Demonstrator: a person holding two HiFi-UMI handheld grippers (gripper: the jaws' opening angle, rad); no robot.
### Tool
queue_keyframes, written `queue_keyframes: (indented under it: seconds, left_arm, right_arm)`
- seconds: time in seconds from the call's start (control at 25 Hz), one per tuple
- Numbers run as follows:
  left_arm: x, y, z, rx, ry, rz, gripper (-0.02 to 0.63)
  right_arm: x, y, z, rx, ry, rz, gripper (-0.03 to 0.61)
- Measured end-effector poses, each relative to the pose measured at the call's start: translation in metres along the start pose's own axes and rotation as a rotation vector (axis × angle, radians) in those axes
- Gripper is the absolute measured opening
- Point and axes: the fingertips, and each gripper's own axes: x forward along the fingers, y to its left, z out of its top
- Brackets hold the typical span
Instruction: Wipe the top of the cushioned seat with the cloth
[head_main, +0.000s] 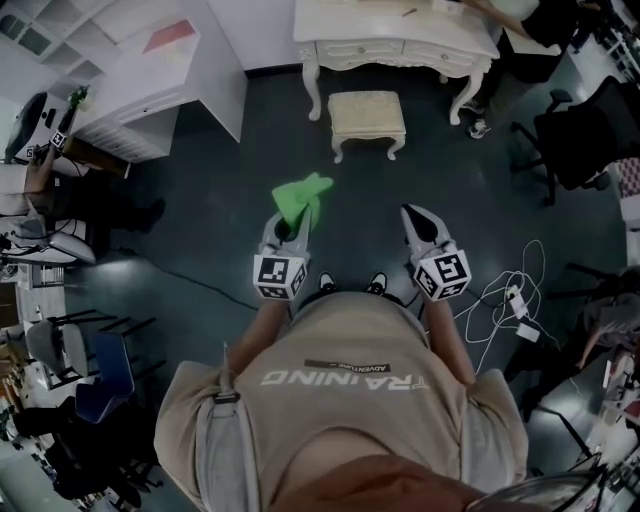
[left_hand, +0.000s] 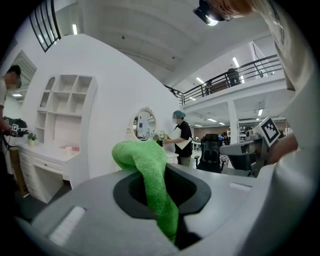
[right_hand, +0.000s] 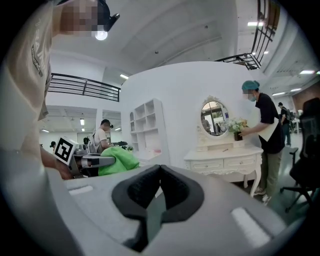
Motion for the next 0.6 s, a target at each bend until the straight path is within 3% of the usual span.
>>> queue_keyframes:
  seconds: [0.6]
  left_arm:
    - [0.011,0.068,-0.028,-0.033,0.035,-0.063,0.048]
  right_arm:
    - [0.060,0.027,-0.027,-0.003,0.070,-0.066,0.002]
